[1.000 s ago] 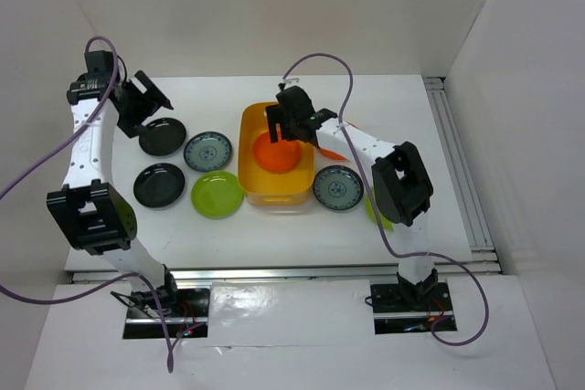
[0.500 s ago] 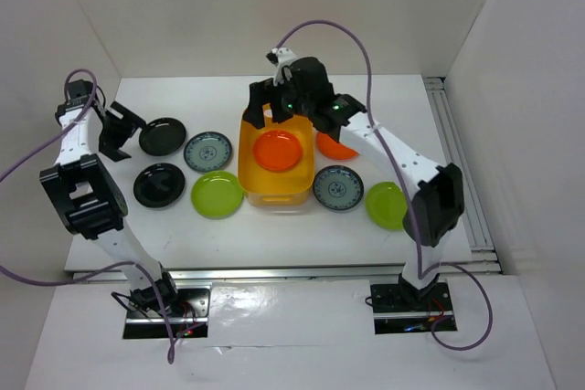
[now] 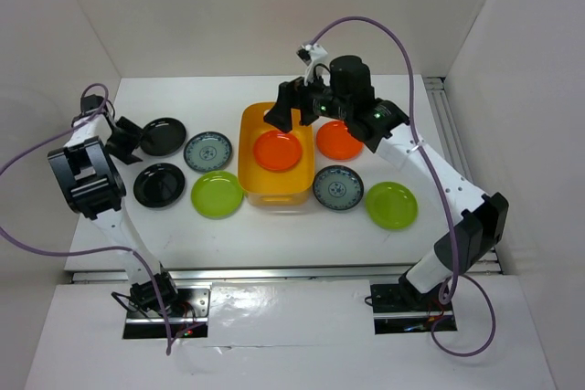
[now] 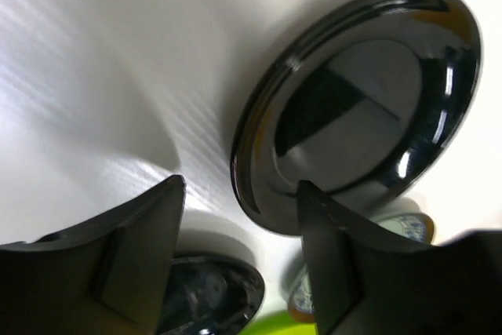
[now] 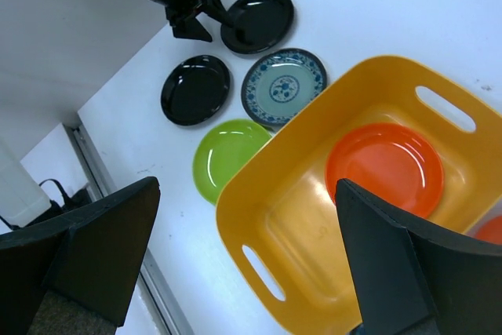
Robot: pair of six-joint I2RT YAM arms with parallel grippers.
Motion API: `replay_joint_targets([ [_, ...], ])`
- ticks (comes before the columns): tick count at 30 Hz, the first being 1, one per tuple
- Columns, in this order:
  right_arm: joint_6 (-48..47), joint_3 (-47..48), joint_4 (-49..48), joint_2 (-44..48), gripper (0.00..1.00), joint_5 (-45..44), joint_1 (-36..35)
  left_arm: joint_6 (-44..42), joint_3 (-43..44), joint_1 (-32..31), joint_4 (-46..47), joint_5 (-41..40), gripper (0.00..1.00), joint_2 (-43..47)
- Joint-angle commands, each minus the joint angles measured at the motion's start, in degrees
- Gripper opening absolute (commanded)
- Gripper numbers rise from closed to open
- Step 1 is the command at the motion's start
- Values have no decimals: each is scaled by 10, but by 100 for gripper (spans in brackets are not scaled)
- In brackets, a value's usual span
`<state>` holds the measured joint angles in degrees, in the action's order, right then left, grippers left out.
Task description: Place the plates into the plastic bin on the countertop
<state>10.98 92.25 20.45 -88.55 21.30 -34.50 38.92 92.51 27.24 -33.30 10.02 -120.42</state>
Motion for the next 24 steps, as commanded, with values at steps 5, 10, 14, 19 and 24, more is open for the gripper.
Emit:
replay_joint_targets([
  [5, -13, 13, 18, 8, 100, 20, 26, -15, -10, -4, 64, 14, 63, -28],
  [10, -13, 36, 47, -4, 100, 7, 41, -9, -15, -4, 64, 4, 49, -45],
  [14, -7, 24, 42, 8, 100, 7, 63, -4, -10, -4, 70, 3, 44, -66],
  [19, -7, 40, 54, 8, 100, 7, 73, 7, 12, -4, 58, -8, 8, -88],
  [24, -7, 40, 59, 14, 100, 1, 79, 13, 60, -4, 27, -7, 0, -112],
])
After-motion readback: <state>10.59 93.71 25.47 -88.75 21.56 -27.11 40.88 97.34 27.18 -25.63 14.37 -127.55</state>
